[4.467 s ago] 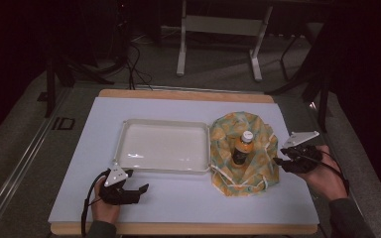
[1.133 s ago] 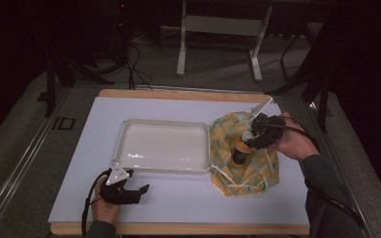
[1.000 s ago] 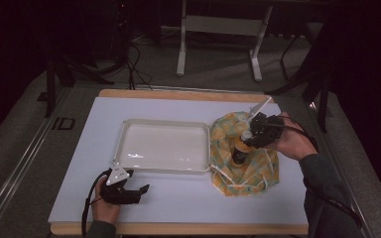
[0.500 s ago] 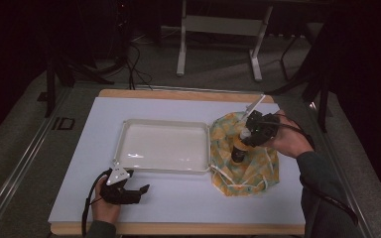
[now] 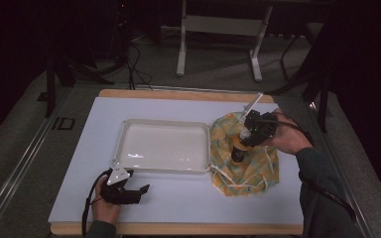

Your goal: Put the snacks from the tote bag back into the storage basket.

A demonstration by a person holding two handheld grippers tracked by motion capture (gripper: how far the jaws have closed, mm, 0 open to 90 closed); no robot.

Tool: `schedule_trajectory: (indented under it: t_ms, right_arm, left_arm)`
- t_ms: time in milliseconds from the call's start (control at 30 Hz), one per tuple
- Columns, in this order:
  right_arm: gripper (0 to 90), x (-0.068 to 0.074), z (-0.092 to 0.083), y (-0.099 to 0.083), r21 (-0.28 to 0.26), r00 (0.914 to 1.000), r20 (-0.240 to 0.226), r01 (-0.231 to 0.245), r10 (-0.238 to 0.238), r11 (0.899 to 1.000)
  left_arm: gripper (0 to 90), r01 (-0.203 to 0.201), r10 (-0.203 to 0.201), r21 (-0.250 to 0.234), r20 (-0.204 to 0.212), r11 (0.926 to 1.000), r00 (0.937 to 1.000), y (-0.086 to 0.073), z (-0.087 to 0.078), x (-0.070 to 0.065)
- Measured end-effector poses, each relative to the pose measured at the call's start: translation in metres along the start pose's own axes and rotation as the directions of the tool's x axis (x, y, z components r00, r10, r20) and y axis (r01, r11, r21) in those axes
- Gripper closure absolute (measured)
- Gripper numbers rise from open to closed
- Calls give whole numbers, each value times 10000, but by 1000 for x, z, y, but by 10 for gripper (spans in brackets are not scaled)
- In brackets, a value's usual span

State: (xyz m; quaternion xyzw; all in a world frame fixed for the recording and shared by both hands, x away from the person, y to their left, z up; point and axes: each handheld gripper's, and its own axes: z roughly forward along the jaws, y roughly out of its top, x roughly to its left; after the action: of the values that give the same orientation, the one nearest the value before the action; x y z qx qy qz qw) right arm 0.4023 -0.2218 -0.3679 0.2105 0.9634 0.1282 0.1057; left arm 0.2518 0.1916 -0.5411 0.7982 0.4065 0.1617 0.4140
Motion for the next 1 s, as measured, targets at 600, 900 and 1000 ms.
schedule_trajectory:
  t_ms: [600, 900, 1000]
  right_arm:
    - [548, -3, -2, 5, 37, 9999, 115, 80, -80, 10000]
    - [580, -4, -4, 9, -3, 9999, 87, -116, 116, 9999]
    - [583, -5, -3, 9, 46, 9992, 105, -388, 387, 9992]
  left_arm:
    - [188, -31, 31, 35, -2, 10000, 10000, 0, 0, 0]
    - [188, -50, 50, 41, -3, 10000, 10000, 0, 0, 0]
    - [189, -56, 56, 42, 6, 10000, 10000, 0, 0, 0]
